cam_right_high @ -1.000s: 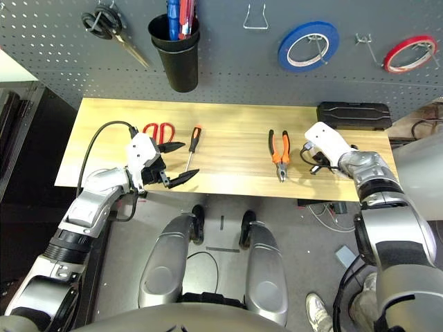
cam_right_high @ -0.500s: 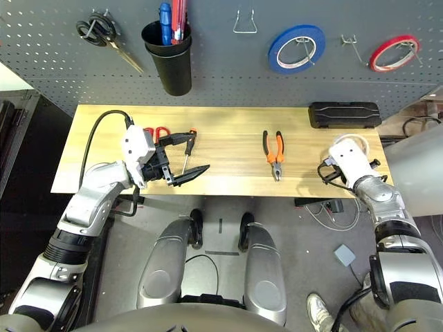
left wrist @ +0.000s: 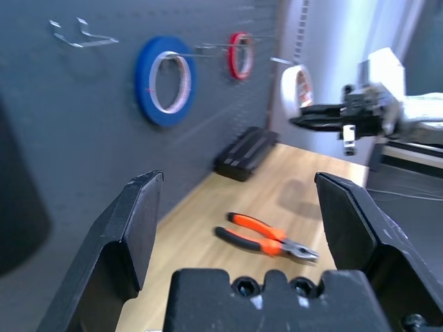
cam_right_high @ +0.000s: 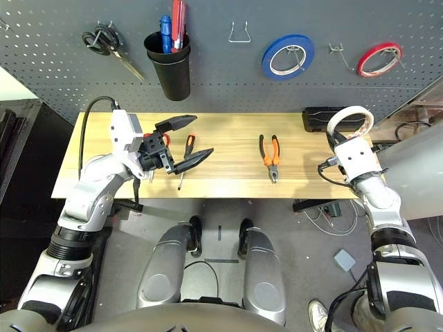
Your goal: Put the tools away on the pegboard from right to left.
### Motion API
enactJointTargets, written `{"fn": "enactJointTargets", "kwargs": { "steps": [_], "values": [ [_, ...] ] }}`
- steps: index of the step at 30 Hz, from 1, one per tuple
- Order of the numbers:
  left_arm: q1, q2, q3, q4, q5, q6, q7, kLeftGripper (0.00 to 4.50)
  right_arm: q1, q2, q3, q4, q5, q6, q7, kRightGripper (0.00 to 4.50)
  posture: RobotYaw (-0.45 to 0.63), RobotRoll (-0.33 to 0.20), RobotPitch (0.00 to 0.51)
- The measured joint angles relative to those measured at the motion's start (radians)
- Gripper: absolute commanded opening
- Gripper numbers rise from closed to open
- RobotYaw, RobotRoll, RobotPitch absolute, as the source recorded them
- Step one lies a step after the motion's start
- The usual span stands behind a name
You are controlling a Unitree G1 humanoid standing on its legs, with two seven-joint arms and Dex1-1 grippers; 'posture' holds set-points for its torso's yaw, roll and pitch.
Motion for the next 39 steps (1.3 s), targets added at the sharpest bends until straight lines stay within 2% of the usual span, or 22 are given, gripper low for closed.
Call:
{"fn": "enactJointTargets", "kwargs": {
  "steps": [9,19,28,39],
  "values": [
    [-0.003,-0.012,0.003,0.000,0.017,0.015,0.053,4.50,-0.069,-0.012,0.000,-0.002,-0.042,-0.058,-0.105,0.05,0.15,0.000,0.211],
    [-0.002,-0.006,0.001,0.007,0.039,0.011,0.054,4.50,-0.191,-0.015,0.002,0.046,-0.042,-0.064,-0.082,0.05,0.15,0.000,0.213],
    [-0.002,-0.005,-0.004,0.013,0.058,0.004,0.055,4.50,-0.326,0.000,0.013,0.160,-0.043,0.017,-0.020,0.05,0.16,0.000,0.217],
    [-0.004,-0.023,0.001,0.013,0.057,0.004,0.062,4.50,-0.480,0.027,0.063,0.255,-0.106,0.154,-0.045,0.05,0.19,0.000,0.222]
  ]
}}
